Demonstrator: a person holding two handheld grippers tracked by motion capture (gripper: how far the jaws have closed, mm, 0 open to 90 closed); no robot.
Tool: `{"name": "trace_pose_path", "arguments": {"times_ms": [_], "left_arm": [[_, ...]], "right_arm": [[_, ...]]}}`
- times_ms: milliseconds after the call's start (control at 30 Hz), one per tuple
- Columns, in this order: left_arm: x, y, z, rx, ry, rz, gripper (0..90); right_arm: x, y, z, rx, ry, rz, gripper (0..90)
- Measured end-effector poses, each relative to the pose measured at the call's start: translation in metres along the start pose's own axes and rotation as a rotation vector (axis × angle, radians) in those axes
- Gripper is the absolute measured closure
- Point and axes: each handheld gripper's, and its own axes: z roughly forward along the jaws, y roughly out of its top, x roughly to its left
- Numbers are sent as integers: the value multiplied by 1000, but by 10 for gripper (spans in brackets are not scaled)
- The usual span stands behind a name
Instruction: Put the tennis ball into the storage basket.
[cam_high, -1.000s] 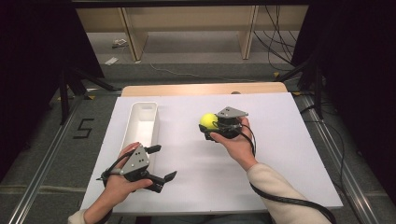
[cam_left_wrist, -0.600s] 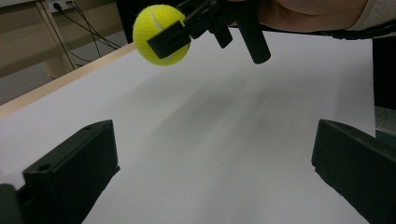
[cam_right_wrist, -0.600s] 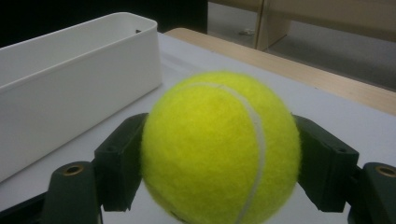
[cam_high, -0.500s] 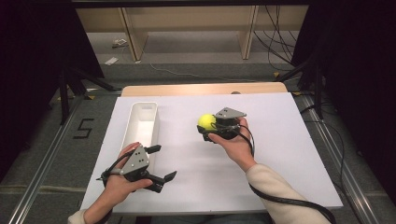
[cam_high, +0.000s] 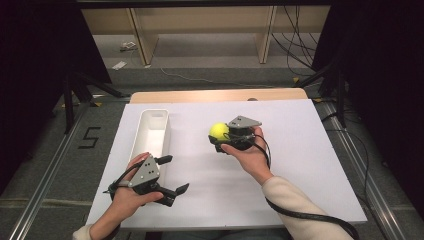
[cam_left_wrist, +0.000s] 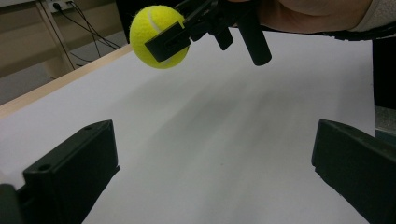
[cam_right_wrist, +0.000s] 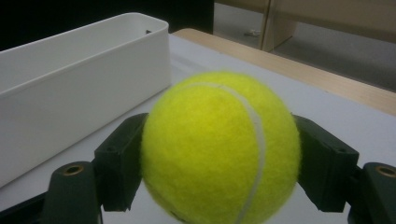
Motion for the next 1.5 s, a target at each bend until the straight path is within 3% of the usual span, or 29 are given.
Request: {"name": "trace_pose_path", "arguments": {"times_ms": [1500], "left_arm": [[0,0,0,1,0,0,0]], "right_arm": [[13,7,3,-11,36,-24,265]]}}
